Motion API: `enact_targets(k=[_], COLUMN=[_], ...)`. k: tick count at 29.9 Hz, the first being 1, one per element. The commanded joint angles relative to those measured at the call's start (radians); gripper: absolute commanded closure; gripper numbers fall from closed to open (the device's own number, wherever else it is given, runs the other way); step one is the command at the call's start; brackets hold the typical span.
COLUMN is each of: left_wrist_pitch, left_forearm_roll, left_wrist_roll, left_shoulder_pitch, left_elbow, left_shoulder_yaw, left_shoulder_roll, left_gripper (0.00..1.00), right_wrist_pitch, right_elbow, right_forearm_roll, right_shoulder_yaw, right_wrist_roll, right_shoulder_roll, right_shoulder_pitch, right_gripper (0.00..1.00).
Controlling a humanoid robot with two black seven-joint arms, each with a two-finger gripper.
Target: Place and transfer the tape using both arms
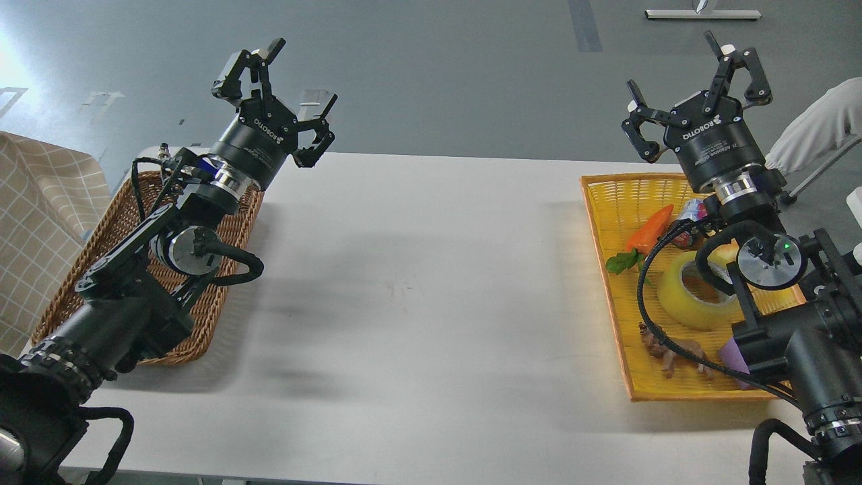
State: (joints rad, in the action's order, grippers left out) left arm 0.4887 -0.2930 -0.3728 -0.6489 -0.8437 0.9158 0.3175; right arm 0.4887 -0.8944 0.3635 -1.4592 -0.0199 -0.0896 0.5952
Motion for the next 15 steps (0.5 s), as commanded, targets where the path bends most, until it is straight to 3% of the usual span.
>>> enact_targets(k=[1, 15], left_wrist_pitch=[0.0, 0.0], left_forearm_roll=[0.0, 0.002], left_wrist_roll=[0.0, -0.002], left_shoulder_pitch=[0.0, 0.002], left_elbow=[0.0, 0.0], left_shoulder_yaw=[0.0, 0.002], left_shoulder_roll=[0.0, 0.002], left_gripper=[0.02, 0.02], right_wrist_pitch=[0.0, 0.0], right_elbow=[0.0, -0.005], right_forearm_roll=[0.0, 0.0], right_shoulder_yaw=[-0.001, -0.004], right_wrist_roll=[0.0, -0.002], right_shoulder_roll=[0.001, 0.004], right_shoulder_pitch=[0.0, 0.002], right_gripper=[0.0, 0.0])
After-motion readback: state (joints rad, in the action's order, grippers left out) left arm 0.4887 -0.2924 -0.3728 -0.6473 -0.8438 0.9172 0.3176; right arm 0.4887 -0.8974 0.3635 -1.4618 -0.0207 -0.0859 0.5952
